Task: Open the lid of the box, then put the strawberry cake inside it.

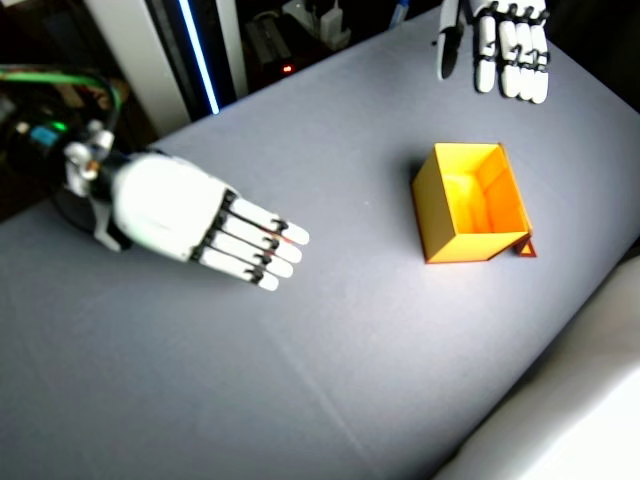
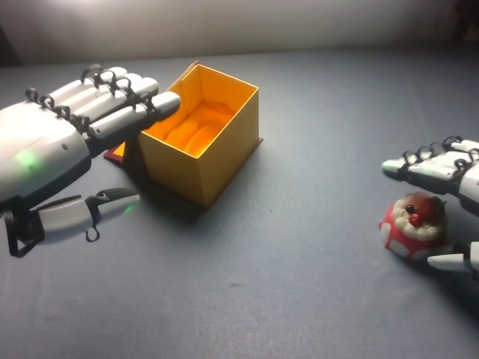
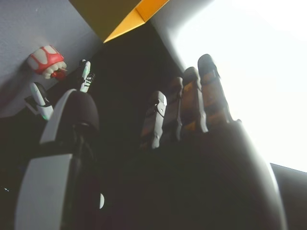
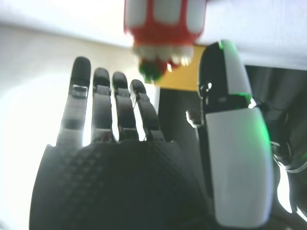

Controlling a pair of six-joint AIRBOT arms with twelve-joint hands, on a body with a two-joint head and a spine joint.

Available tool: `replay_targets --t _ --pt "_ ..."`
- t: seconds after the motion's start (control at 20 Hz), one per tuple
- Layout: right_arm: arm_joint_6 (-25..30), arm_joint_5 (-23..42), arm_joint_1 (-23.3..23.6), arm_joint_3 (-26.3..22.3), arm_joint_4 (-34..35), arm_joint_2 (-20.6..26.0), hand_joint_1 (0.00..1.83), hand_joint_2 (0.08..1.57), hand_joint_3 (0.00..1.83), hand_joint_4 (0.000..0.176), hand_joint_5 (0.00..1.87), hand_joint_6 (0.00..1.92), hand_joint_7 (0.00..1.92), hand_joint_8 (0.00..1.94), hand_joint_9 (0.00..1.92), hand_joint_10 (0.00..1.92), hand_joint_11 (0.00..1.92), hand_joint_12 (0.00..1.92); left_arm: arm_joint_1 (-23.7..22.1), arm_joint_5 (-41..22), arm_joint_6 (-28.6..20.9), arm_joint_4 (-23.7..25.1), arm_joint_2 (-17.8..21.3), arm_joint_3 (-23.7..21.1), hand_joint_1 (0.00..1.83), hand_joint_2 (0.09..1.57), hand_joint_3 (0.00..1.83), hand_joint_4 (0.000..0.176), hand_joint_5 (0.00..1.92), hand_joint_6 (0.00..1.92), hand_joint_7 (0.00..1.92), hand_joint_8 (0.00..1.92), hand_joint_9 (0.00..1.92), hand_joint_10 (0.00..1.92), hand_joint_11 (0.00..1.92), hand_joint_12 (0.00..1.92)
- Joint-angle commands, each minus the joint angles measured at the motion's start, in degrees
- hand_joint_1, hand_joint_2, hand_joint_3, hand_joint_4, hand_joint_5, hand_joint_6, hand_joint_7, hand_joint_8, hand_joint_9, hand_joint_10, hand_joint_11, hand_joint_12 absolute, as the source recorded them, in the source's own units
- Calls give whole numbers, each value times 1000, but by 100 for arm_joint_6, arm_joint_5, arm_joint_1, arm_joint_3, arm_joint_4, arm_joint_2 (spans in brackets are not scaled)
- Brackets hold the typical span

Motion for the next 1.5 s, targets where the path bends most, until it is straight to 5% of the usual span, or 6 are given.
replay_targets --t 0.0,0.2,1.05,1.15,1.25,1.45 --pt "46 430 91 70 26 -39 1038 1102 0 0 350 94 541 157 364 567 51 1561 -15 -711 -26 -71 65 -25 613 1382 1 73 5 2 0 0 0 0 0 0" --pt "64 371 282 156 -31 -101 1125 1249 6 0 723 1358 921 1801 1174 1894 1274 1916 109 -774 -32 -17 167 -122 509 1430 15 61 3 0 0 0 0 0 0 0" --pt "551 454 2242 752 -1384 -687 1117 1294 0 3 638 1449 699 1504 612 1387 493 1818 468 -459 -647 514 63 -228 456 1431 0 91 21 7 0 0 0 0 0 440" --pt "551 306 2512 926 -1515 -898 1120 1216 0 0 797 1250 1132 1924 1378 1900 1495 1917 466 -398 -753 630 4 -193 455 1436 0 77 21 5 0 0 0 0 0 453" --pt "552 199 2749 1096 -1599 -1115 1109 1236 3 0 749 1319 1118 1940 1373 1920 1490 1921 439 -348 -859 729 -65 -148 464 1441 2 65 21 3 0 0 0 0 0 470" --pt "552 -35 3127 1524 -1712 -1569 1315 1229 0 0 843 1013 681 1486 733 1660 682 1855 310 -161 -1131 1019 -237 -18 456 1459 2 25 100 19 0 0 0 0 0 524"
